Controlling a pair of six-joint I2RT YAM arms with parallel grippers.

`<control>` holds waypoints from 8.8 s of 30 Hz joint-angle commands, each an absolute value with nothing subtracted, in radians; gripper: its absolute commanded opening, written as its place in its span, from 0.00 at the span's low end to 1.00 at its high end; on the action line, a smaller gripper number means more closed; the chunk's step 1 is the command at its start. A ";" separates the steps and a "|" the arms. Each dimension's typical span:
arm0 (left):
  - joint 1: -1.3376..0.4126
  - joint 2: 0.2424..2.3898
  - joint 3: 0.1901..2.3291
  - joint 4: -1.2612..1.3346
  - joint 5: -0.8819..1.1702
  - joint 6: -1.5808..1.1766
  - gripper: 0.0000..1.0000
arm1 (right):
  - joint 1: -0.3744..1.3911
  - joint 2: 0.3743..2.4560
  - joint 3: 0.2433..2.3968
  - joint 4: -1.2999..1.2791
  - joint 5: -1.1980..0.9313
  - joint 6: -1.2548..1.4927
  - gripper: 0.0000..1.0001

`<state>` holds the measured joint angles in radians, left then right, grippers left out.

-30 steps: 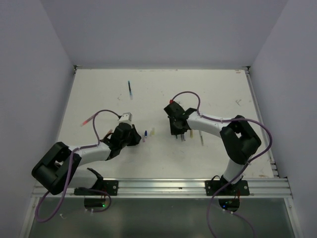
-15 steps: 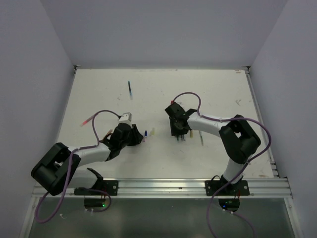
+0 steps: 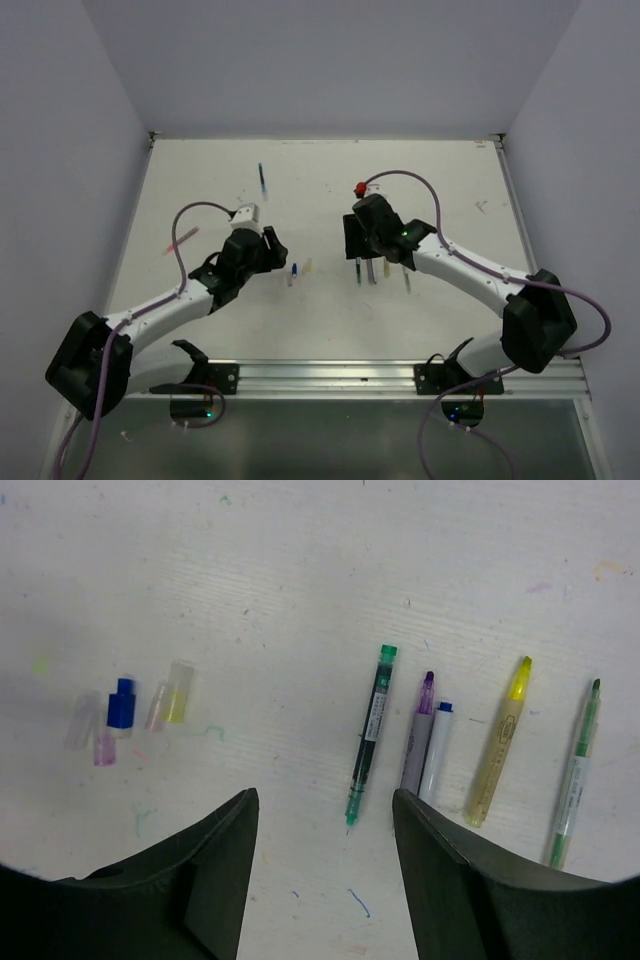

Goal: Open the pen caps

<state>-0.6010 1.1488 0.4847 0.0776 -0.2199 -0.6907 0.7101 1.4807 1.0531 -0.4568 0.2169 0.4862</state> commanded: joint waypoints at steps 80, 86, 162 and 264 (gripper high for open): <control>-0.439 1.062 0.578 0.184 0.238 -0.540 0.00 | 0.716 1.359 1.000 0.033 -0.225 0.775 0.72; -0.502 0.901 0.494 0.172 0.268 -0.603 0.00 | 0.744 1.394 1.028 0.083 -0.244 0.804 0.71; -0.627 0.738 0.426 0.196 0.341 -0.399 0.00 | 0.830 1.643 1.408 -0.269 0.011 0.614 0.00; -0.072 1.252 0.929 -0.513 -0.362 -0.975 0.76 | 0.762 1.520 1.215 -0.574 0.149 0.400 0.46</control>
